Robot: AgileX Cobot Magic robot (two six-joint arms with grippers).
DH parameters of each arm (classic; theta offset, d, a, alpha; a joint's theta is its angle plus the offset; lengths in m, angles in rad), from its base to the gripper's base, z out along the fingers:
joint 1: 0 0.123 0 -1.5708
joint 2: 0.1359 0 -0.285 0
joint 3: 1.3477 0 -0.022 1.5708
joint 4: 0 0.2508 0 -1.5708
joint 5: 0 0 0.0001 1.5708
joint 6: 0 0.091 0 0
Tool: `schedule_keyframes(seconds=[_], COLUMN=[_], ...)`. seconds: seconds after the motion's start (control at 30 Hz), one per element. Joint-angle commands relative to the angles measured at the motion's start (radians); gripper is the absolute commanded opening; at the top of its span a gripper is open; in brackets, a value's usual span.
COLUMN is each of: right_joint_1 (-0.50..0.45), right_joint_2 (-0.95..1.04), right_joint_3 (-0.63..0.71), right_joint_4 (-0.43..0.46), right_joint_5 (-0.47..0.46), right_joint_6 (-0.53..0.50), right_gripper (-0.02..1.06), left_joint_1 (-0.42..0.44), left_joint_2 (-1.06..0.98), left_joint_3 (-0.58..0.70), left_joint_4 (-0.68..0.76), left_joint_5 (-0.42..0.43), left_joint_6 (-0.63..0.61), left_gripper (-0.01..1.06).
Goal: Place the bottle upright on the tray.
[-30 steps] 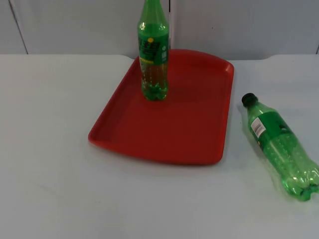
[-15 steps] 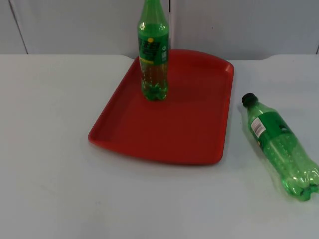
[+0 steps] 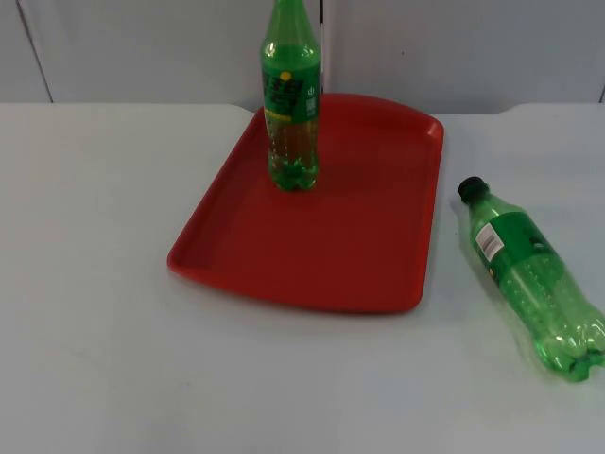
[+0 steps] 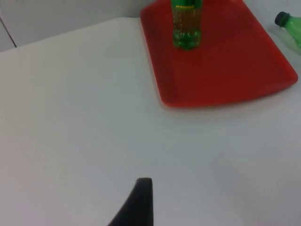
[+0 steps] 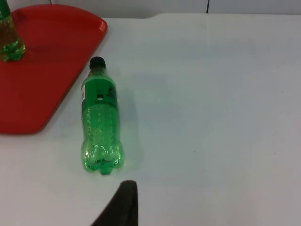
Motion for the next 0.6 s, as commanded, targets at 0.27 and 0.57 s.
schedule_keyframes(seconds=[0.27, 0.57], right_joint_1=[0.003, 0.003], right_joint_2=[-0.003, -0.003], right_joint_3=[0.001, 0.001], right_joint_4=[0.003, 0.003], right_joint_5=[-0.004, -0.004], right_joint_6=[-0.005, -0.005], right_gripper=[1.05, 1.05], left_joint_1=[-0.002, -0.002], left_joint_2=[-0.003, -0.003], left_joint_3=[0.005, 0.005], left_joint_4=[0.065, 0.063], left_joint_5=[0.000, -0.002], left_joint_6=[-0.102, -0.102], left_gripper=[0.93, 0.93])
